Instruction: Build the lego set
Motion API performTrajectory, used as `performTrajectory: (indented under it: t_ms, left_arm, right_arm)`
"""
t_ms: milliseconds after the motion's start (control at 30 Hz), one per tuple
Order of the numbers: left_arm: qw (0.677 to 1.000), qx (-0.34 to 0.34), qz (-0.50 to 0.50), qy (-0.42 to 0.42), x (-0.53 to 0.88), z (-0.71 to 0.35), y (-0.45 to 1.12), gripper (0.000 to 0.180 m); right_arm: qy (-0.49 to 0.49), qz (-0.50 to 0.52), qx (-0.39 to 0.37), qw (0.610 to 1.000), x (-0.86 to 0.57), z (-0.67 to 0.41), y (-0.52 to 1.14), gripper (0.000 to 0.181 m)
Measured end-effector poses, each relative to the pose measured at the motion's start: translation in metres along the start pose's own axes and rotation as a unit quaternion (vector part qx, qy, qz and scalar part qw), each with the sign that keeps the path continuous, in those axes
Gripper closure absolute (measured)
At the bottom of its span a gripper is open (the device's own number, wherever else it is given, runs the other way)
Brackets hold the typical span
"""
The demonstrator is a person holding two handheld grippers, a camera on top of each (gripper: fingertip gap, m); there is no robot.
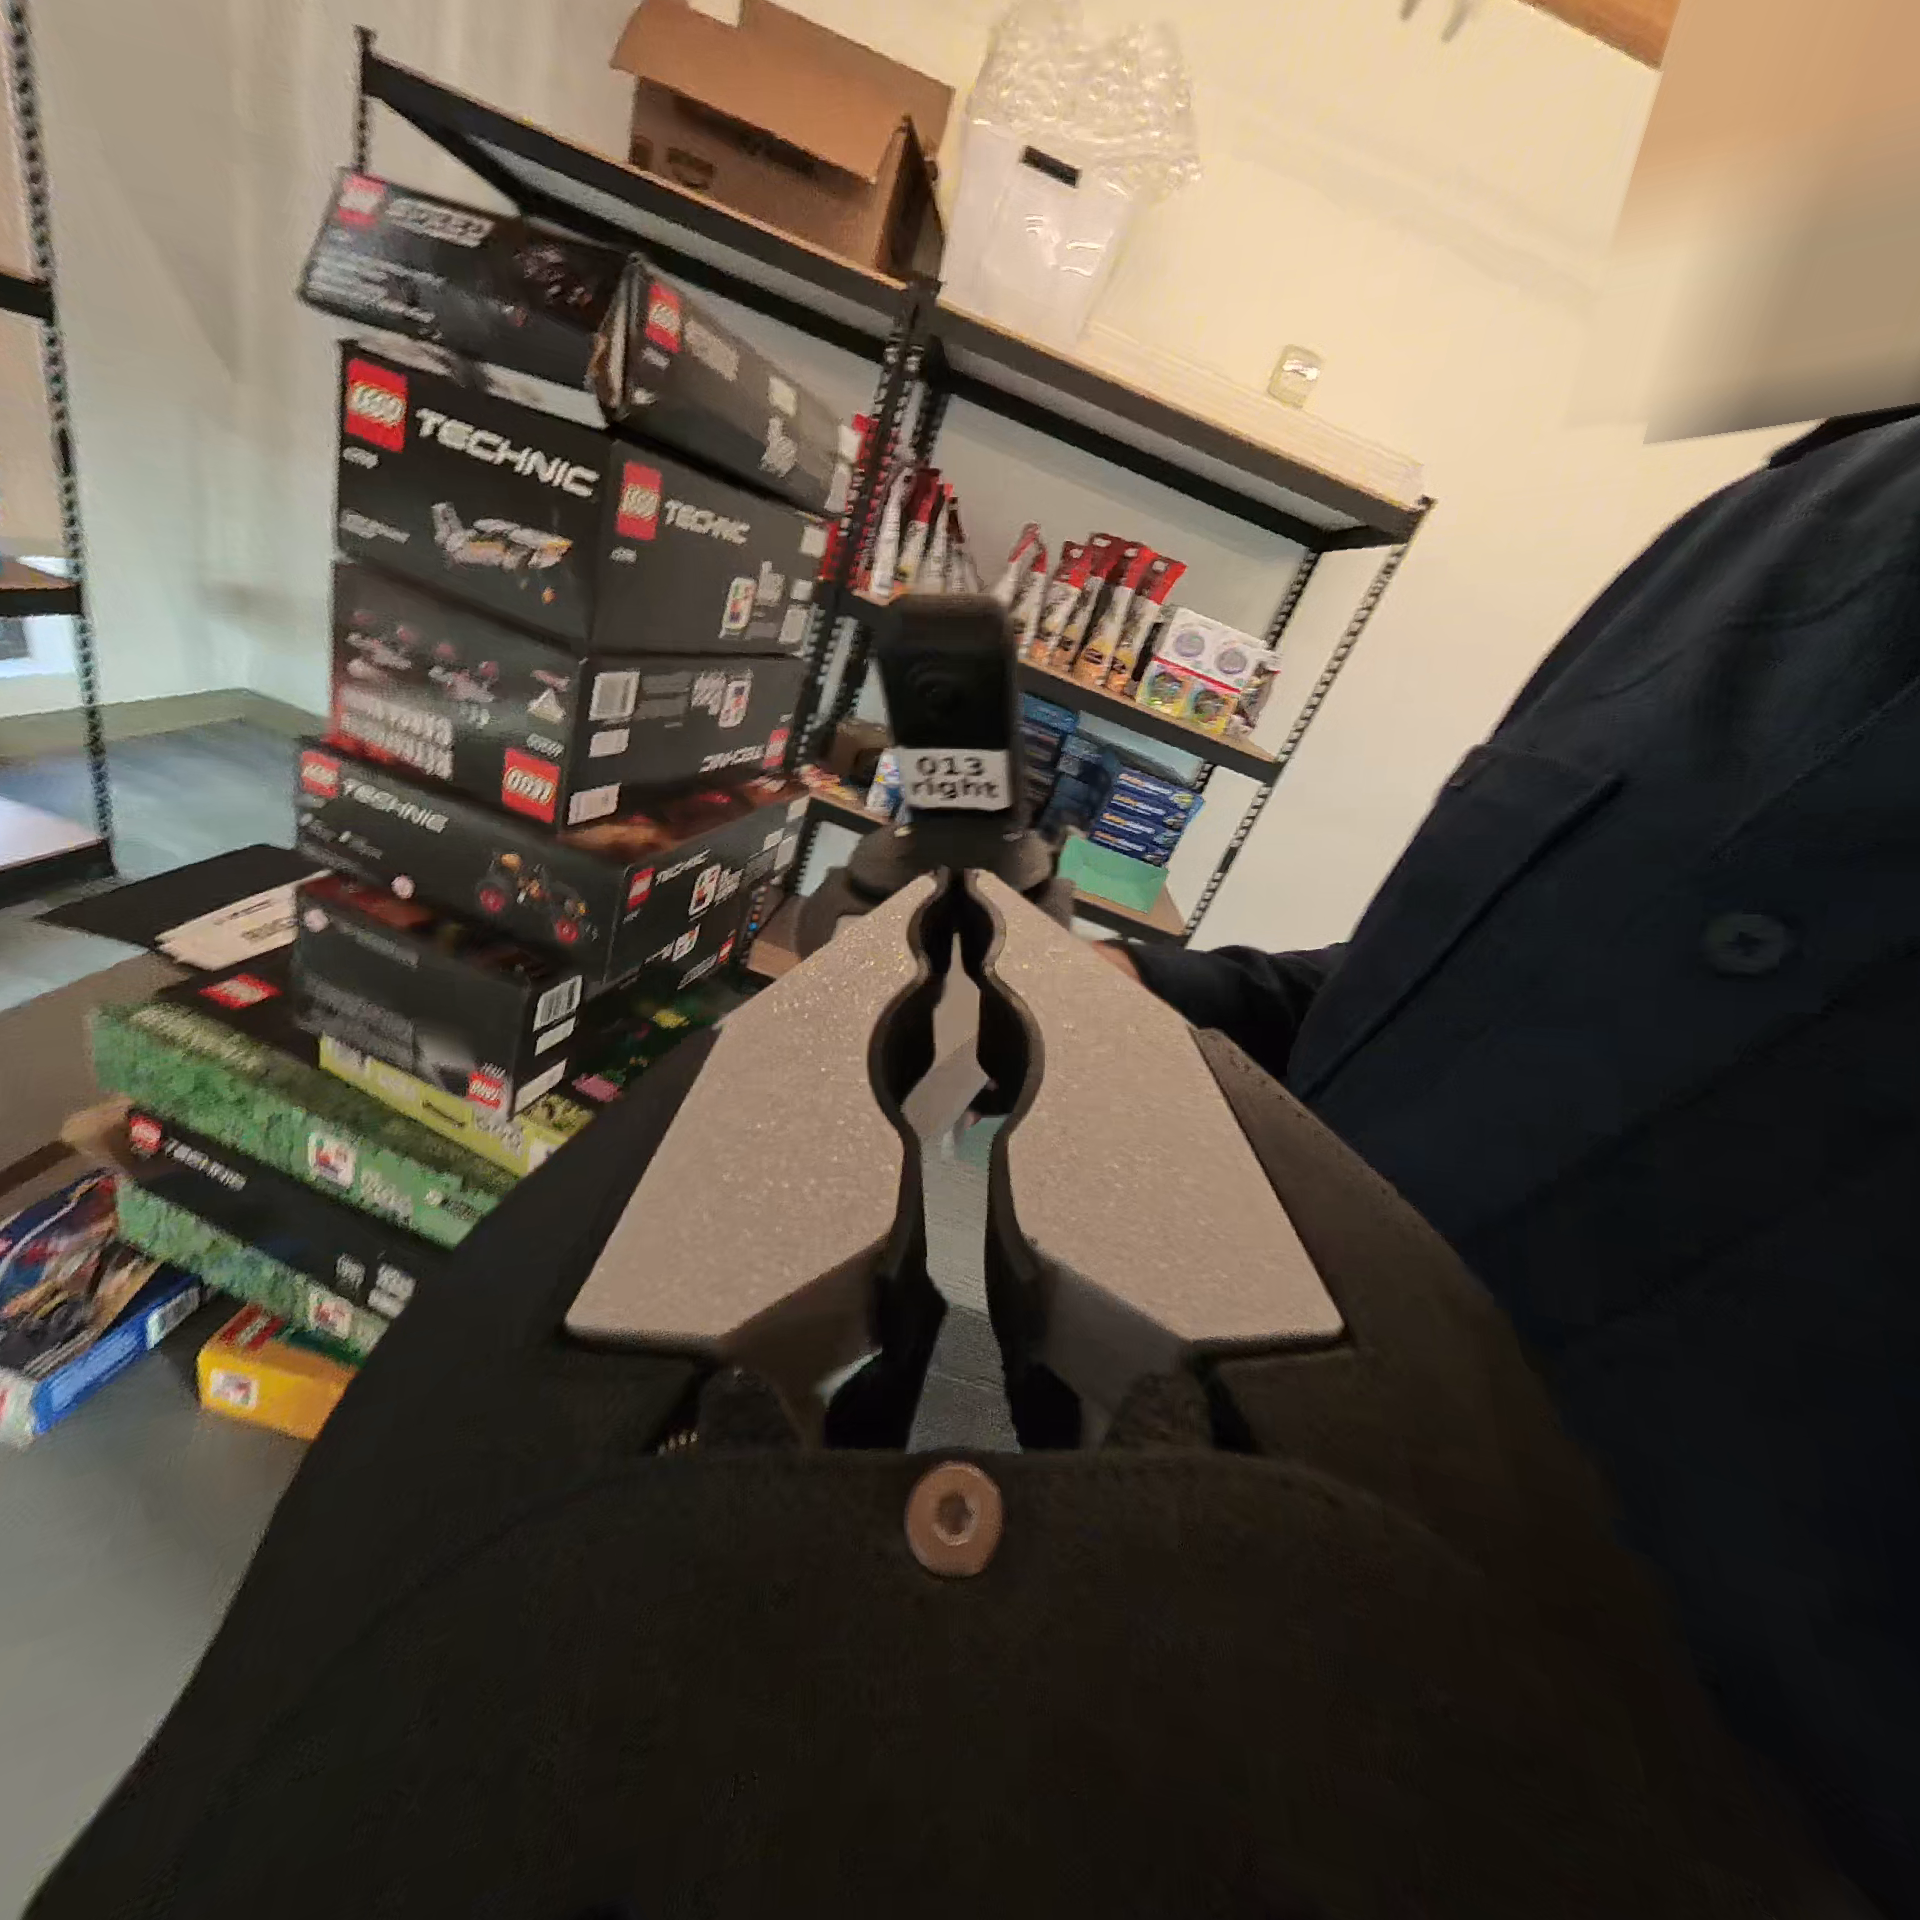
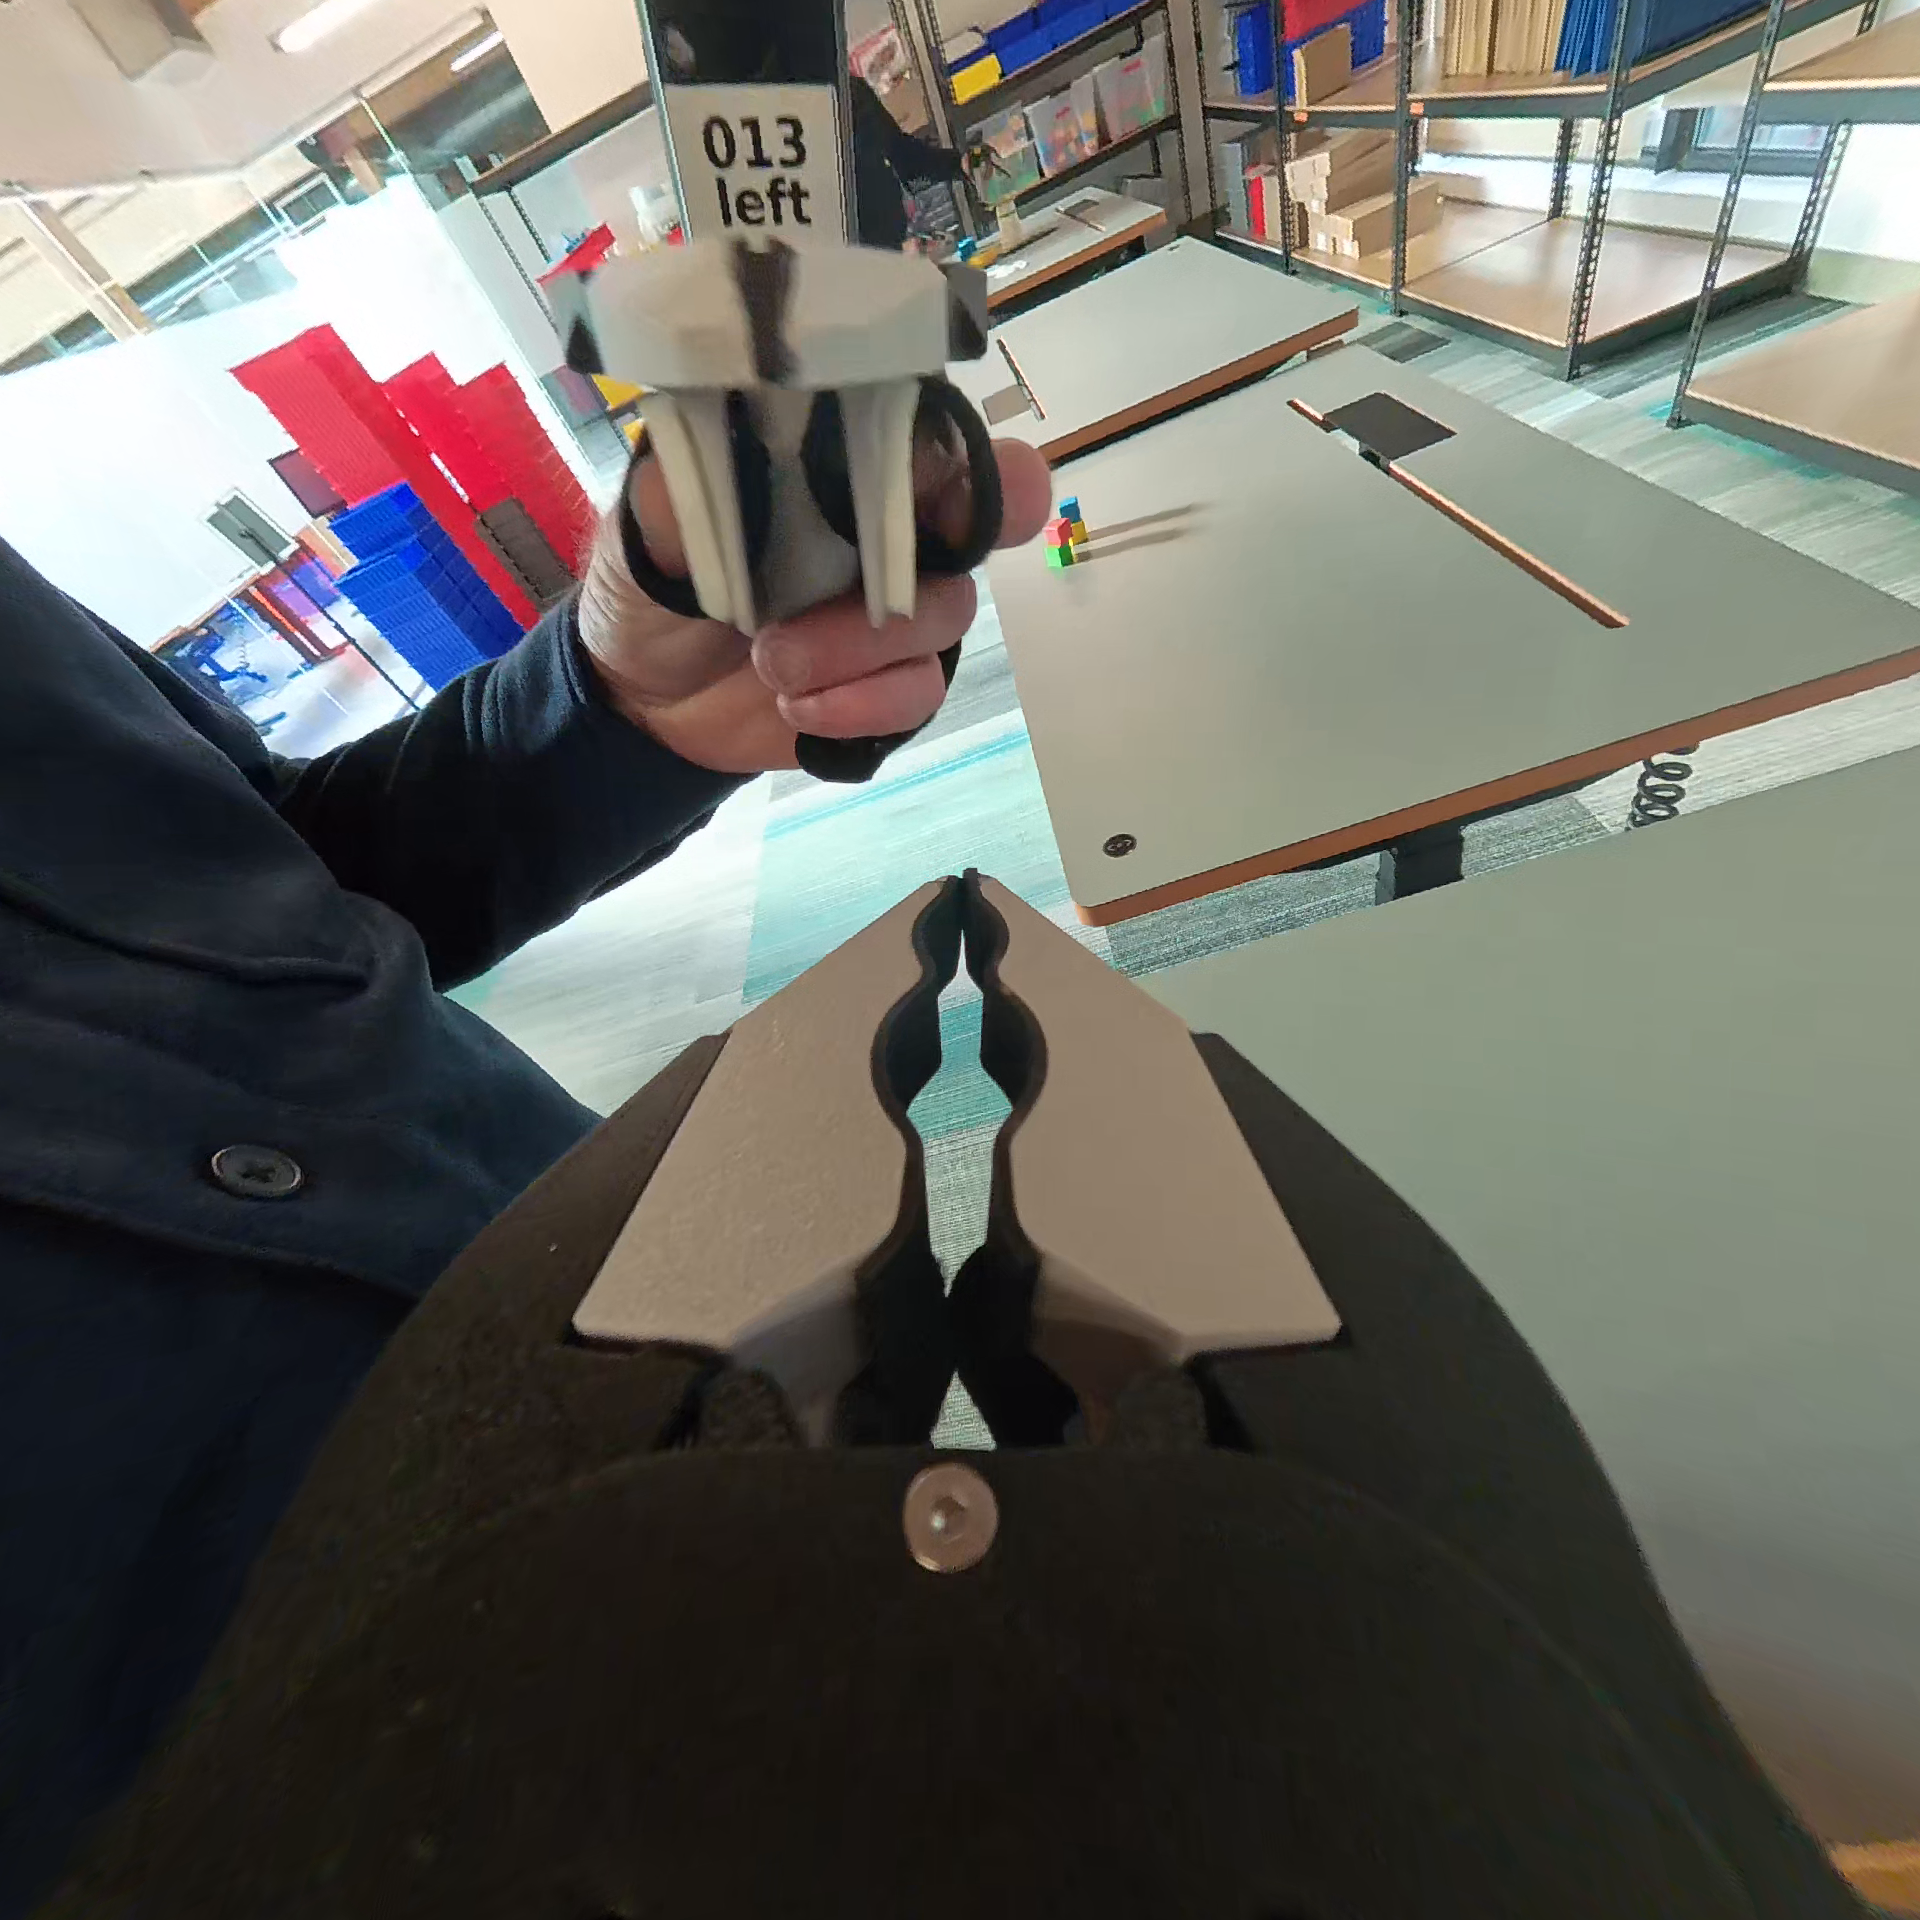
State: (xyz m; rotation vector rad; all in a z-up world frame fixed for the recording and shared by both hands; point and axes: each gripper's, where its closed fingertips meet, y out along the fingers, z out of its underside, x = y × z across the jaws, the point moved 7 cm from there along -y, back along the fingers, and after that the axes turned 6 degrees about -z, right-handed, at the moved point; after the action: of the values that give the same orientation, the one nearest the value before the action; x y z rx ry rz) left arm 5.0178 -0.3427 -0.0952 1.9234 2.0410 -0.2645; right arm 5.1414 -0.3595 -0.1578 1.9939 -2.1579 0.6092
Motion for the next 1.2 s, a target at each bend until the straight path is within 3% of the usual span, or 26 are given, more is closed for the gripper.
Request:
performTrajectory:
  t_ms: [333,433,633,767,1000,1100,1133,1200]
  left_arm:
    - [0.998,0.002,0.066,-0.007,0.020,-0.019,0.069,0.180]
    - [0.997,0.002,0.075,-0.004,0.022,-0.021,0.085,0.180]
    - [0.994,0.012,0.108,-0.004,0.021,-0.027,0.113,0.180]
    - [0.992,0.027,0.121,0.011,0.024,-0.026,0.125,0.180]
    - [0.989,0.056,0.136,0.031,0.028,-0.024,0.118,0.180]
    - [0.985,0.061,0.162,0.020,0.031,-0.025,0.113,0.180]
    - [0.983,0.066,0.168,0.023,0.033,-0.025,0.112,0.180]
    - [0.981,0.071,0.179,0.026,0.038,-0.028,0.104,0.180]
  right_arm:
    - [0.018,0.008,-0.050,0.999,-0.054,-0.024,-0.023,0.181]
    - [0.024,0.004,-0.066,0.997,-0.065,-0.031,-0.030,0.164]
    - [0.042,-0.012,-0.095,0.995,-0.075,-0.041,-0.043,0.156]
    - [0.087,-0.044,-0.142,0.985,-0.079,-0.046,-0.050,0.163]
    - [0.132,-0.074,-0.219,0.964,-0.088,-0.052,-0.064,0.155]
    - [0.100,-0.062,-0.186,0.975,-0.082,-0.055,-0.054,0.153]
    - [0.100,-0.071,-0.192,0.974,-0.079,-0.057,-0.050,0.165]
    - [0.099,-0.046,-0.198,0.974,-0.082,-0.059,-0.044,0.162]
